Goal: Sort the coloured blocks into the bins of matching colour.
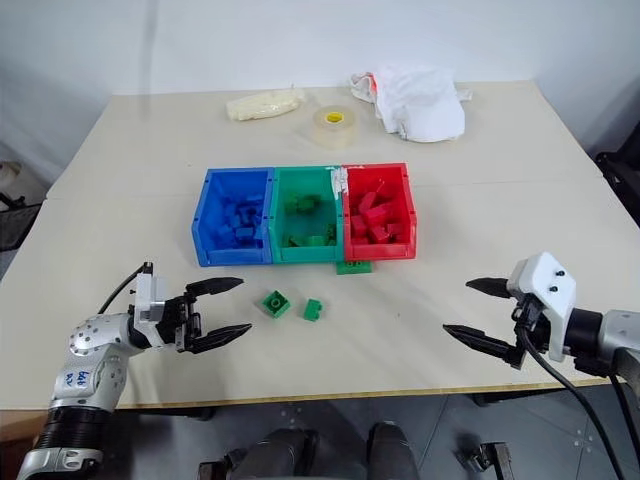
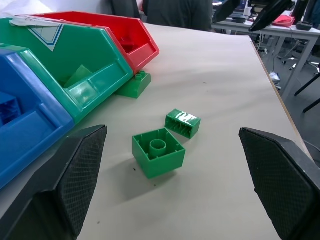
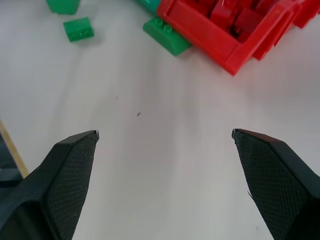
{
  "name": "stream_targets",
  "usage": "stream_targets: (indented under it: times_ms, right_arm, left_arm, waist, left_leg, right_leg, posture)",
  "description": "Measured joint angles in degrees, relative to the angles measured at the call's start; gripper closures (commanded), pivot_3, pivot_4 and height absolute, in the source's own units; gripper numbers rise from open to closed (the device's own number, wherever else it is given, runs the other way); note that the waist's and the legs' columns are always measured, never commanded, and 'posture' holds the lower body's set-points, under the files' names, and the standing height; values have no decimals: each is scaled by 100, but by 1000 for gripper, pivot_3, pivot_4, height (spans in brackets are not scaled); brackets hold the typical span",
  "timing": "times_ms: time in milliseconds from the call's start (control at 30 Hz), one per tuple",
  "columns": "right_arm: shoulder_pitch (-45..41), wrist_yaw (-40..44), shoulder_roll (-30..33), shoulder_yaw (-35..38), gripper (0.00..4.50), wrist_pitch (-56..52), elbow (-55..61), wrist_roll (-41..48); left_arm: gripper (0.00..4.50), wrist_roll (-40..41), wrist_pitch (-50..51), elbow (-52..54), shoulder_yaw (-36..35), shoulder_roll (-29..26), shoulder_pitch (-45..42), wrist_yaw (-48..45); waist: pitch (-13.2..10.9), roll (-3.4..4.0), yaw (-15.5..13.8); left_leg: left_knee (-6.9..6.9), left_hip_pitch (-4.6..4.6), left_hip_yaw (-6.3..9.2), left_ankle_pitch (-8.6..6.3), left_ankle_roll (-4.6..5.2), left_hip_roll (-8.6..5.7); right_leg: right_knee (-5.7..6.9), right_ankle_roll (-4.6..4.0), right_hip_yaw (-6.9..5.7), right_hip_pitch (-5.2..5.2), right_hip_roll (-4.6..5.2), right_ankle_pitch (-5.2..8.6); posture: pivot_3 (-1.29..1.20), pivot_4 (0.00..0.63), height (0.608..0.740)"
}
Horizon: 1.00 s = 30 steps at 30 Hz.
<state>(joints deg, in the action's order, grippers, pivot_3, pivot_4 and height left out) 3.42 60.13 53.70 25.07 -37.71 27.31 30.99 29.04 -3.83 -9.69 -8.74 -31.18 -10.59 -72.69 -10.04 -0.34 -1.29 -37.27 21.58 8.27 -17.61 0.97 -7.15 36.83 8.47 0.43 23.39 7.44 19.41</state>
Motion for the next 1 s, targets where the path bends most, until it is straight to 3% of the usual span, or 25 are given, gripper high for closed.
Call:
stream_targets:
  times_ms: [233, 467, 1000]
  right_arm:
    - [-983, -564, -737, -1568, 26, -119, -235, -32]
    - [-1852, -804, -1475, -2690, 26, 326, -1497, -676]
    - [-2847, -747, -2301, -3197, 26, 1261, -3083, -1326]
  left_arm:
    - [0, 8, 75, 273, -28, -15, 150, 89]
    - [0, 35, 254, 745, -108, -34, 500, 296]
    - [0, 107, 454, 1508, -259, -34, 1190, 710]
  waist:
    - [0, -3, 11]
    - [0, -3, 9]
    - [0, -3, 74]
  left_leg:
    - [4, 0, 2, 0, 0, -1]
    - [10, 0, 7, 0, 0, -1]
    - [7, 0, 8, -1, -1, -1]
  right_leg:
    - [-3, 0, -1, 2, 2, 0]
    - [2, 0, -3, 6, 1, 0]
    - [4, -1, -3, 6, 0, 0]
  posture:
    - [0, 150, 740]
    - [0, 150, 740]
    - [0, 150, 740]
